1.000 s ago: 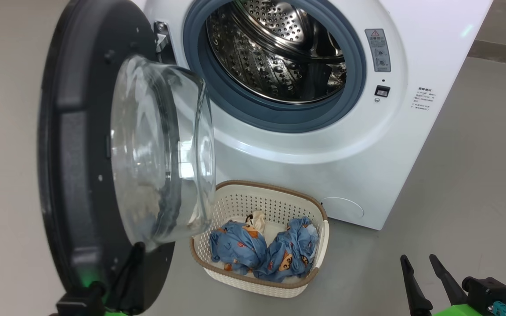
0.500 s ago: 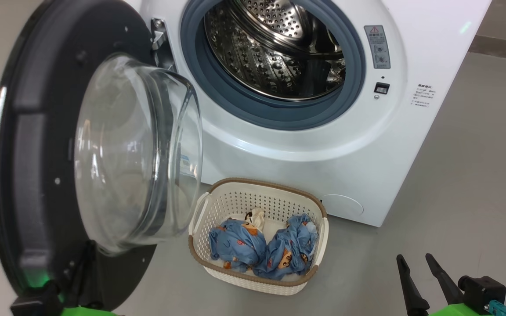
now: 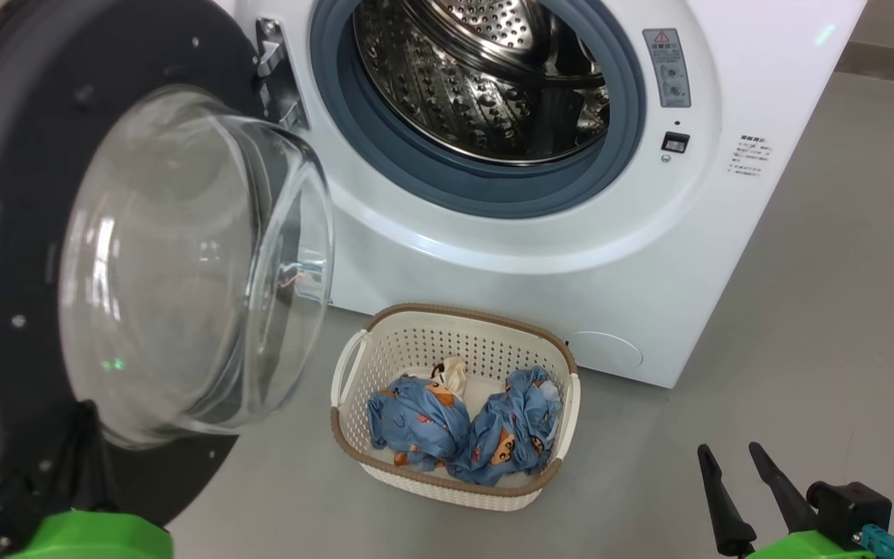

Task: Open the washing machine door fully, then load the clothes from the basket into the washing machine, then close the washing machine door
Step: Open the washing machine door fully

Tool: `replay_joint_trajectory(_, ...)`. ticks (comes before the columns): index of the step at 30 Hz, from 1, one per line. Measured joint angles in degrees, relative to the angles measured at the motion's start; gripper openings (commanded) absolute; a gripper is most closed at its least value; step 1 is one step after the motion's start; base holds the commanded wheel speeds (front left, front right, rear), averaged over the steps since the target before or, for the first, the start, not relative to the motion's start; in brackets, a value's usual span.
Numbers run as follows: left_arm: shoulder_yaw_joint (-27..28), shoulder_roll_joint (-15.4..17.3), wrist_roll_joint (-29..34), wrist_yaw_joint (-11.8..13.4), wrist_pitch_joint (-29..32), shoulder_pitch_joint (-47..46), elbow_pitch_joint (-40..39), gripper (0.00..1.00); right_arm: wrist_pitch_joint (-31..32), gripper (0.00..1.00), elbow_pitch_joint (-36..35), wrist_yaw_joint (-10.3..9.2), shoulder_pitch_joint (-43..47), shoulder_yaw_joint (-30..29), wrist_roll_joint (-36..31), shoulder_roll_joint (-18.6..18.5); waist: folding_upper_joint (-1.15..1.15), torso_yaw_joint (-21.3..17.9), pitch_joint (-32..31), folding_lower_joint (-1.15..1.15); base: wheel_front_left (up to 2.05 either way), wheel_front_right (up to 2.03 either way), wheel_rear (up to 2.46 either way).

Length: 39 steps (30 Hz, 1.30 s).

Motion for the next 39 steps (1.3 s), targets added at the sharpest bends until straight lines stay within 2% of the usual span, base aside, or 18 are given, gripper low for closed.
replay_joint_trajectory(14, 4.95, 0.89, -1.00, 0.24, -0.67, -3.56, 5.53, 0.00, 0.00, 1.00, -0.04, 0.00, -0.98, 0.46, 0.02, -0.45, 0.00, -0.11, 1.57, 0.00, 0.00, 0.00, 0.00)
replay_joint_trajectory(29, 13.80, 3.33, -0.30, -2.25, -0.92, -9.65, 14.57, 0.00, 0.00, 1.00, -0.19, 0.00, -2.26, 1.49, 0.44, -1.24, 0.00, -0.32, 3.76, 0.00, 0.00, 0.00, 0.00)
replay_joint_trajectory(39, 18.59, 5.10, 1.98, -3.72, -0.92, -16.59, 23.83, 0.00, 0.00, 1.00, -0.53, 0.00, -4.42, 1.60, 0.44, -2.24, 0.00, -0.61, 6.38, 0.00, 0.00, 0.00, 0.00)
